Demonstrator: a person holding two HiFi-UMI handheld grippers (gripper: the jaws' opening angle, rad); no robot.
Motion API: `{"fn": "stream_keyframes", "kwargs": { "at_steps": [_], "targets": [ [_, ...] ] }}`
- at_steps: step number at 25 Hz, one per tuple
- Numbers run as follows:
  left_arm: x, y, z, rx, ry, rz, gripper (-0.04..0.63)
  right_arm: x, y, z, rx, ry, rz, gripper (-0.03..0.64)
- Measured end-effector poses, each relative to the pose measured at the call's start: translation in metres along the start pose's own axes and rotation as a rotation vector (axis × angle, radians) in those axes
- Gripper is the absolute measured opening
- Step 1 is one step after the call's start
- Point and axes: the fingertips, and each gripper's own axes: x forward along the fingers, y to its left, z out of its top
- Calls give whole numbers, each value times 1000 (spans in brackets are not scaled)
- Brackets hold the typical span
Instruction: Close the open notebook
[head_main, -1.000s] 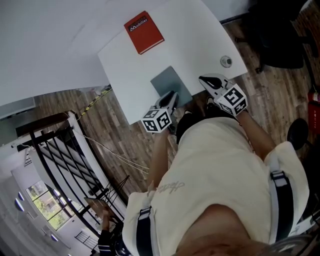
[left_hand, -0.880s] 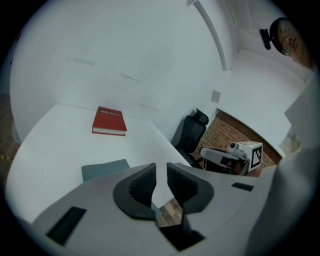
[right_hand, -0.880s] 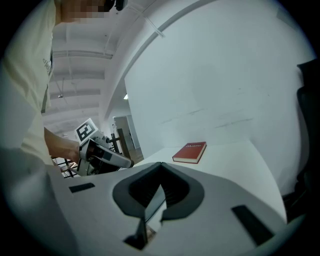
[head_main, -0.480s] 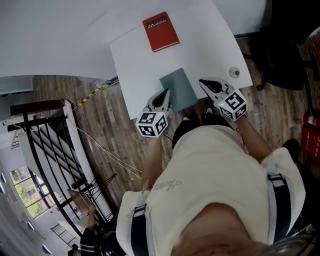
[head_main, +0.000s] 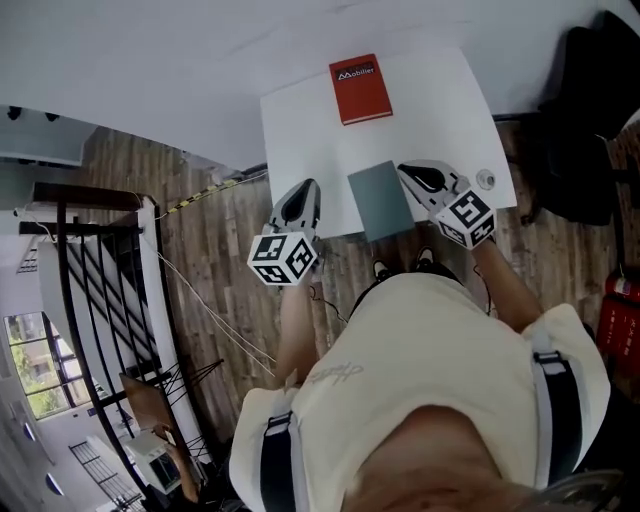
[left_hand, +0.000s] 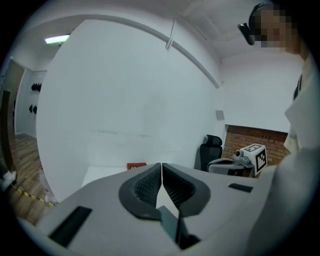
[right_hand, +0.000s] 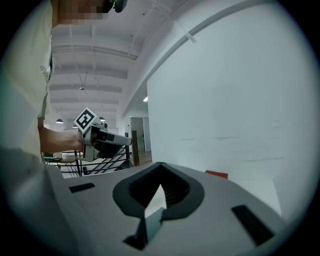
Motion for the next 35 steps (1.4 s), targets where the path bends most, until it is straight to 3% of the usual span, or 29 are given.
{"fn": "stream_keyframes", "kwargs": {
  "at_steps": [11, 17, 23, 30, 35],
  "targets": [
    [-25, 29, 72, 217, -133, 145, 25, 15, 15, 81, -150, -111, 5, 8],
    [-25, 29, 103, 197, -197, 148, 25, 16, 7, 118, -157, -165, -48, 8],
    [-30, 44, 105, 206, -190, 194, 26, 9, -2, 143, -141, -214, -95, 8],
    [-22, 47, 101, 218, -183, 189, 26, 4, -9, 138, -89, -230, -105, 8],
    [-16, 48, 87, 204, -160, 178, 26, 2, -5, 135, -117, -190, -116, 6]
  ]
}}
